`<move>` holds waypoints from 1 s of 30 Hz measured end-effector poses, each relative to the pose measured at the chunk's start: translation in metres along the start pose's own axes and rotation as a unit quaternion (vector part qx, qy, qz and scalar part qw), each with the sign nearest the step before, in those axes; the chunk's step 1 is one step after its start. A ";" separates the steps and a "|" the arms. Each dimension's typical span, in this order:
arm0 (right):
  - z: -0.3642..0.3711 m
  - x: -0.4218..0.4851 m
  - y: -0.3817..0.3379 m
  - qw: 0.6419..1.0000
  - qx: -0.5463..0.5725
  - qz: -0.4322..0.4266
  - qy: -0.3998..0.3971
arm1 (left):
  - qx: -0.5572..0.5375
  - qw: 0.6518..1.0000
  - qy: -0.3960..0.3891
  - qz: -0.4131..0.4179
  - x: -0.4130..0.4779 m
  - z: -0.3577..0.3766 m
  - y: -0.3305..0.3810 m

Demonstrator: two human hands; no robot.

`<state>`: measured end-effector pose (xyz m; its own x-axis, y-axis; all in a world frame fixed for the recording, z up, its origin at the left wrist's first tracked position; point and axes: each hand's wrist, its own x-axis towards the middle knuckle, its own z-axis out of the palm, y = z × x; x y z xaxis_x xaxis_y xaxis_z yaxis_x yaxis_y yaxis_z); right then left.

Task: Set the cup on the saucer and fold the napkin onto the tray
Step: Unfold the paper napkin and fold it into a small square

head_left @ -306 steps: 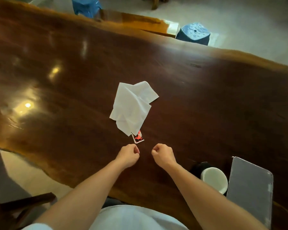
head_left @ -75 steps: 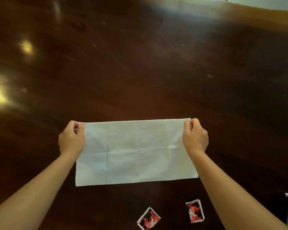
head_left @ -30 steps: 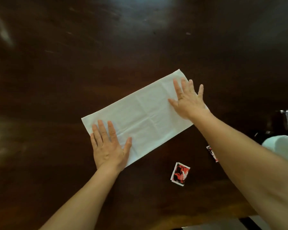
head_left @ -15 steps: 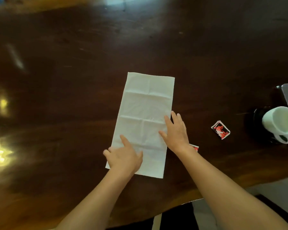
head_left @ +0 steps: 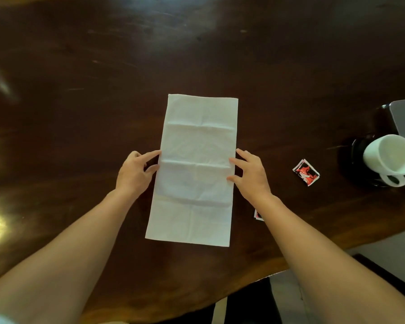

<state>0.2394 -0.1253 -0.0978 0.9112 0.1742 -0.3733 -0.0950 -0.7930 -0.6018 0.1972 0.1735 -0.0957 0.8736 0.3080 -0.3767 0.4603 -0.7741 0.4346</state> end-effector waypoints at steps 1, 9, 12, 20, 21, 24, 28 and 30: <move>0.000 0.001 0.000 1.000 0.001 -0.001 0.001 | 0.004 1.000 0.002 0.009 0.001 -0.001 -0.001; 0.000 0.003 0.008 0.999 0.001 -0.036 0.011 | 0.019 0.996 -0.004 0.083 0.008 0.000 -0.001; 0.002 0.004 0.010 0.998 -0.003 -0.046 0.032 | 0.045 0.995 0.007 0.086 0.006 0.002 -0.003; 0.008 0.007 0.010 0.996 0.015 -0.037 0.073 | 0.032 0.998 0.009 0.055 0.009 0.004 0.001; 0.009 0.006 0.010 0.997 0.013 -0.037 0.074 | 0.032 0.998 0.010 0.053 0.010 0.004 0.001; 0.008 0.007 0.008 0.997 0.000 -0.029 0.071 | 0.043 0.998 0.002 0.050 0.015 0.002 0.002; 0.006 0.020 -0.003 0.998 -0.029 0.045 0.037 | 0.063 0.998 -0.017 0.020 0.022 -0.004 0.020; 0.003 0.019 -0.011 0.995 -0.057 0.072 0.028 | 0.105 0.994 -0.023 0.025 0.013 -0.010 0.030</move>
<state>0.2565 -0.1118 -0.1002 0.9130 0.0232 -0.4073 -0.1831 -0.8688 -0.4600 0.2241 0.1599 -0.0797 0.8848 0.2441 -0.3970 0.3685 -0.8880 0.2752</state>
